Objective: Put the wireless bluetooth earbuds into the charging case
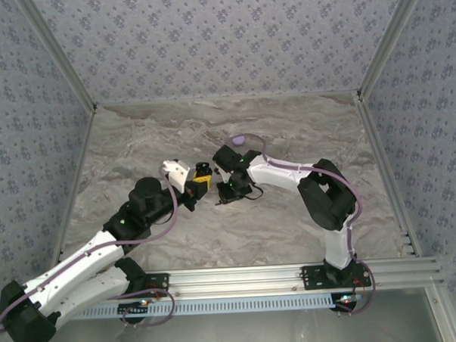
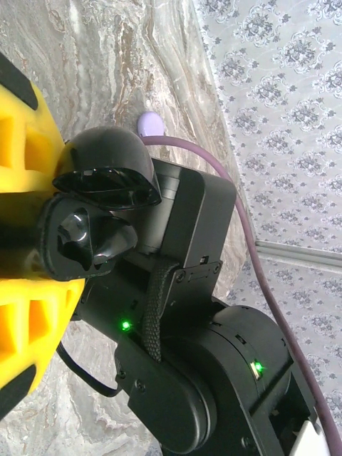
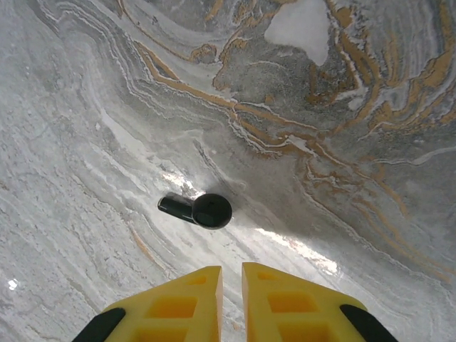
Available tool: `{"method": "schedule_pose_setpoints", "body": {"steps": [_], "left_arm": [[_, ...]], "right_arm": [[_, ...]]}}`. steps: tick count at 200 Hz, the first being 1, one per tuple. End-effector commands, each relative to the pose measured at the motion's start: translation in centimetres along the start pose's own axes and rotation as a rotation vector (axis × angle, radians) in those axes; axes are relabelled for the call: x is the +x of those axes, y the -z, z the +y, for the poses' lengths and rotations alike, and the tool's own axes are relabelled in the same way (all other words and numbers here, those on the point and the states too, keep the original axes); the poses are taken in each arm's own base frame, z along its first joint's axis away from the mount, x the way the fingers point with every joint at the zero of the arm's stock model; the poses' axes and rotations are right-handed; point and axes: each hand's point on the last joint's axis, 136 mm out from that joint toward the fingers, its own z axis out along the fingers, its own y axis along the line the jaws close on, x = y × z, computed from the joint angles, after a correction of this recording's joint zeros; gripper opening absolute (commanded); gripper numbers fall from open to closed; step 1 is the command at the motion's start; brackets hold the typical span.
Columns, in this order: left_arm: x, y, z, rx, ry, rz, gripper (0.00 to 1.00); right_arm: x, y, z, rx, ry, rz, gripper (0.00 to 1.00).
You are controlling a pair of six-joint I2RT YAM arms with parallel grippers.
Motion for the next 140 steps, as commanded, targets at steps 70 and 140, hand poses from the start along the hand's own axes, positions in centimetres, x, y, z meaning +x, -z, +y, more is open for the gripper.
{"method": "schedule_pose_setpoints", "body": {"steps": [70,140], "left_arm": [[-1.1,0.3,-0.2,0.007,-0.016,-0.033,0.05],[-0.9,0.4,-0.1,0.005,-0.018,-0.029,0.05]], "right_arm": [[-0.4,-2.4,0.0,0.01,-0.044,0.026,0.14],[-2.1,-2.9,0.2,0.015,-0.027,0.013,0.13]]}}
